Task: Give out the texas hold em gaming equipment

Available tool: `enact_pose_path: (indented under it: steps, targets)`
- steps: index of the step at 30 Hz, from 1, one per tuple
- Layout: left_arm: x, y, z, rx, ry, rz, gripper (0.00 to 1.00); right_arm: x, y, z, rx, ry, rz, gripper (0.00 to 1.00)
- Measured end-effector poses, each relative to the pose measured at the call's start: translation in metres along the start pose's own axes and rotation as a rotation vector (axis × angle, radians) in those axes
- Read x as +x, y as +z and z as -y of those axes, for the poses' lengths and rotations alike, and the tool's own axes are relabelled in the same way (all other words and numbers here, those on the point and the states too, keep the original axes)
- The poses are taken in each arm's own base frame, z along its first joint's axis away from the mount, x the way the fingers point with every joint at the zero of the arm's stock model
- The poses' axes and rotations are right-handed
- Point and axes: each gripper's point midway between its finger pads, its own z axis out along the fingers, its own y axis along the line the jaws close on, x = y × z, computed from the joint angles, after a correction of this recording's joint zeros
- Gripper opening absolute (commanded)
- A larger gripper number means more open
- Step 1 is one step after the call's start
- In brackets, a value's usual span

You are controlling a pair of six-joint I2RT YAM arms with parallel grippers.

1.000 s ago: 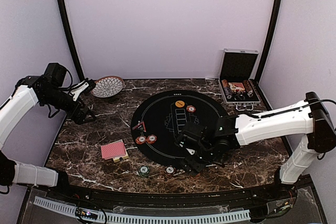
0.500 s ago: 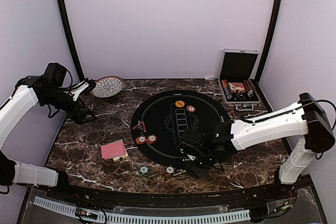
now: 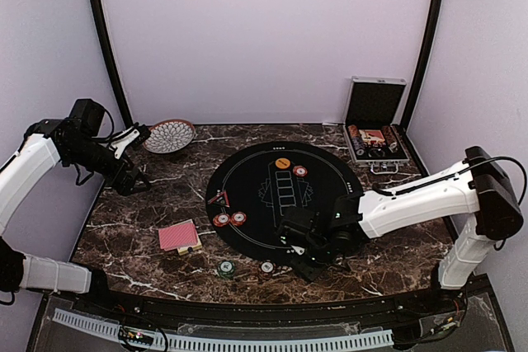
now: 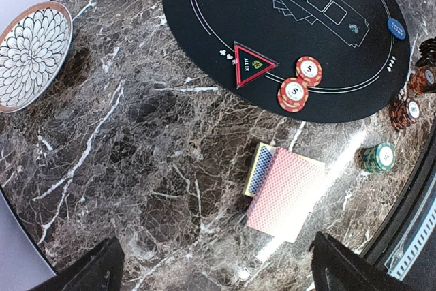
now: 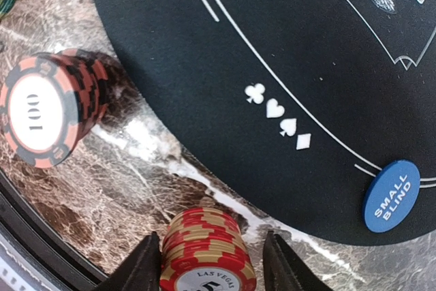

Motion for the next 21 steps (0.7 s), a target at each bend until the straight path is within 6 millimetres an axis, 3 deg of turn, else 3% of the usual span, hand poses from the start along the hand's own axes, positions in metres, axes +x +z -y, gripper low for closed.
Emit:
enact_pose_path:
  steps: [11,21]
  targets:
    - [0.0,0.0,0.0,0.0,0.0,0.0,0.99,-0.001,-0.001,-0.001,-0.003,-0.001,0.006,0.16]
    - [0.0,0.0,0.0,0.0,0.001,0.0,0.99,-0.002,-0.019,0.003,0.0,0.001,0.016,0.13]
